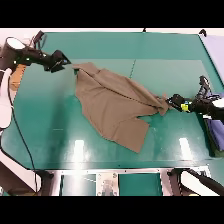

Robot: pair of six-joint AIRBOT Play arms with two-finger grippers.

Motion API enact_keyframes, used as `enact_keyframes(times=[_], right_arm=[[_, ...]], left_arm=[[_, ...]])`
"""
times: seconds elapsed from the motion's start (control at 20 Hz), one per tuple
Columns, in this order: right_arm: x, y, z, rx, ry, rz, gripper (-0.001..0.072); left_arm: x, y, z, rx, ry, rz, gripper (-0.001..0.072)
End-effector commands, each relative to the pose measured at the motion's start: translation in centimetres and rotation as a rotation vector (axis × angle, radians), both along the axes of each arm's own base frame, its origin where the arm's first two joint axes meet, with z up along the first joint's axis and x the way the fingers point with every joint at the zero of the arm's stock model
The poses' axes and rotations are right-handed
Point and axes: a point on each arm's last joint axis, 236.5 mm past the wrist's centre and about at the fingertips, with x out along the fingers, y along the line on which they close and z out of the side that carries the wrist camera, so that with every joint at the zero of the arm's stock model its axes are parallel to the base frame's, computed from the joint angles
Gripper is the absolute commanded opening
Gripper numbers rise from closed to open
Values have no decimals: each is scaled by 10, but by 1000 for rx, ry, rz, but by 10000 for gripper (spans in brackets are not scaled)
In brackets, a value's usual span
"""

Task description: Fold the shirts.

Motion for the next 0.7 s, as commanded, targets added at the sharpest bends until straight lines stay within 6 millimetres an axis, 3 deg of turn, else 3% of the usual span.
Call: enact_keyframes(times=[0.0, 0.05, 0.2, 0.3, 0.45, 0.65], right_arm=[[3, -30, 2, 0, 1, -73, 359], [5, -43, 8, 0, -9, -99, 396], [4, -66, 21, 6, -21, -144, 395], [3, -72, 22, 6, -22, -155, 394], [2, -69, 21, 12, -16, -145, 393], [3, -68, 23, 23, -21, -149, 392]], left_arm=[[-103, -4, 0, -77, 436, -175, 452], [-122, -9, 3, -26, 479, -198, 413], [-146, -41, 13, 114, 360, -207, 413], [-194, -65, 5, 154, 368, -243, 414], [-259, -86, -37, 123, 387, -100, 415], [-296, -126, -85, -230, 367, 280, 414]])
